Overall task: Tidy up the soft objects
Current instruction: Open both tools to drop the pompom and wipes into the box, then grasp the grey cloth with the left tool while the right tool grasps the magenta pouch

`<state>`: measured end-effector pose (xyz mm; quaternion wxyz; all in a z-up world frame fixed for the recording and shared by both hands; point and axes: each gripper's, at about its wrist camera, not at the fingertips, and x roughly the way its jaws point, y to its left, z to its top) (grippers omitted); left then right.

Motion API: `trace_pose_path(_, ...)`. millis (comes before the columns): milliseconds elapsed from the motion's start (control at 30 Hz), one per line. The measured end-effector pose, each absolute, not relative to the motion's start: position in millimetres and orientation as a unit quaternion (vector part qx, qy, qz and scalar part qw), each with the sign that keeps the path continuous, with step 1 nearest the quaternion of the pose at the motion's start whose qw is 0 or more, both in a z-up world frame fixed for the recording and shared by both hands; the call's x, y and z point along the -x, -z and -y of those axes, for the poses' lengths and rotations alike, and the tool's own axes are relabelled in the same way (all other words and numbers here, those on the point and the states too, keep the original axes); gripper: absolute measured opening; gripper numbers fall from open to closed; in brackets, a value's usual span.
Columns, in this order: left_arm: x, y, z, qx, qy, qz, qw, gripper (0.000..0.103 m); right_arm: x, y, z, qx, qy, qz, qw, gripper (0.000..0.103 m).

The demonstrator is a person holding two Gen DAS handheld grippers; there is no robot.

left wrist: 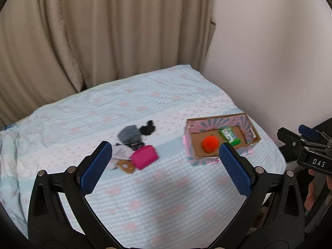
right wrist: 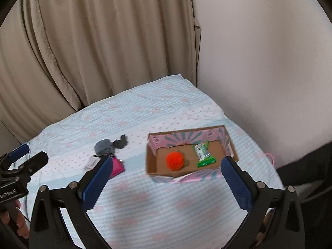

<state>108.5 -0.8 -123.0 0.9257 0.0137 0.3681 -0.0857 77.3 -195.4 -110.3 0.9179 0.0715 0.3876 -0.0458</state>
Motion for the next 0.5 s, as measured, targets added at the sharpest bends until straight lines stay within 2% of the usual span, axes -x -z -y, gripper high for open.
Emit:
trace_pose_path(300, -99.7, 132.6, -82.1, -0.010, 0.081, -0.366, 0.927, 0.103, -63.7, 117.2, 126.6, -0.087, 0.052, -0.378, 0.920, 0.103)
trace_pose_path(500, -125.9, 166.2, -128.0, -0.006, 0.076, -0.388, 0.919, 0.103, -81.7, 144.2, 92.2, -0.127, 0.047, -0.396, 0.908, 0.103)
